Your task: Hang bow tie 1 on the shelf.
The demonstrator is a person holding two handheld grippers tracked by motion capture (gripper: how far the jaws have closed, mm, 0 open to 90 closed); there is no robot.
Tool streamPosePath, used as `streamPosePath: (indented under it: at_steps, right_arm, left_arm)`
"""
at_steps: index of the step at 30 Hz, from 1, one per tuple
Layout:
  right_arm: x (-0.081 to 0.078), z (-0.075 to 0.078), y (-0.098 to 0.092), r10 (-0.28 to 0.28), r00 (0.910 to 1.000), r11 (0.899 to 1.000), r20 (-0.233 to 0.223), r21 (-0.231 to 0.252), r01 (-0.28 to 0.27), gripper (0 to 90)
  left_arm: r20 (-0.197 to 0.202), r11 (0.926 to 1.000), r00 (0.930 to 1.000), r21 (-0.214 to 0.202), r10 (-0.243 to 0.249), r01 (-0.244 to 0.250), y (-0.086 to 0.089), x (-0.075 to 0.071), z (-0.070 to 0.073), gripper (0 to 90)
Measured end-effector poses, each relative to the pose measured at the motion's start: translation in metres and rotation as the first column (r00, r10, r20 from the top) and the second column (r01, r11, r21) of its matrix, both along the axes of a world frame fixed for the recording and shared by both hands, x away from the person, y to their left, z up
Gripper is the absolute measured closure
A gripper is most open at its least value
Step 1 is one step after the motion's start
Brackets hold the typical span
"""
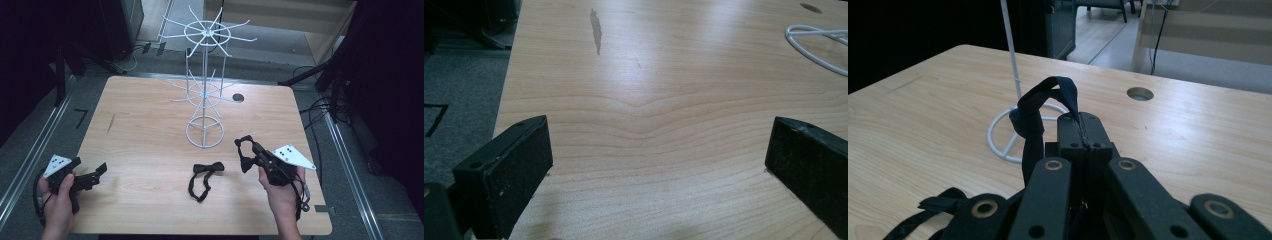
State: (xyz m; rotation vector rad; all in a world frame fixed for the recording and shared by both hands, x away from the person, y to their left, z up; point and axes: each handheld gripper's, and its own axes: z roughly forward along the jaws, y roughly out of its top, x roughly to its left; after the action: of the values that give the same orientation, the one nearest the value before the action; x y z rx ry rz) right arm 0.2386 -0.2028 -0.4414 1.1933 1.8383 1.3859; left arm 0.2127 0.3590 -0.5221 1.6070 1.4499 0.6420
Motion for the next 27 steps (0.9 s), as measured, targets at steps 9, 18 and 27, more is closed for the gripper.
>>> streamPosePath:
  at_steps: [9, 18, 27]
  right_arm:
    - [0.002, 0.009, 0.014, 0.034, 0.9992, 0.999, 0.023, 0.003, -0.034, 90.0]
    - [0.004, 0.019, 0.027, 0.068, 0.9965, 0.998, 0.048, 0.004, -0.069, 90.0]
    - [0.007, 0.029, 0.037, 0.092, 0.9934, 0.996, 0.069, 0.01, -0.092, 90.0]
  left_arm:
    - [-0.002, 1.0, 1.0, -0.001, -0.001, 0.001, 0.0, 0.0, 0.0, 0.0]
    - [-0.003, 1.0, 1.0, 0.001, -0.003, 0.003, 0.0, 0.0, 0.0, 0.0]
    - [-0.001, 1.0, 1.0, -0.001, -0.004, 0.004, 0.0, 0.0, 0.0, 0.0]
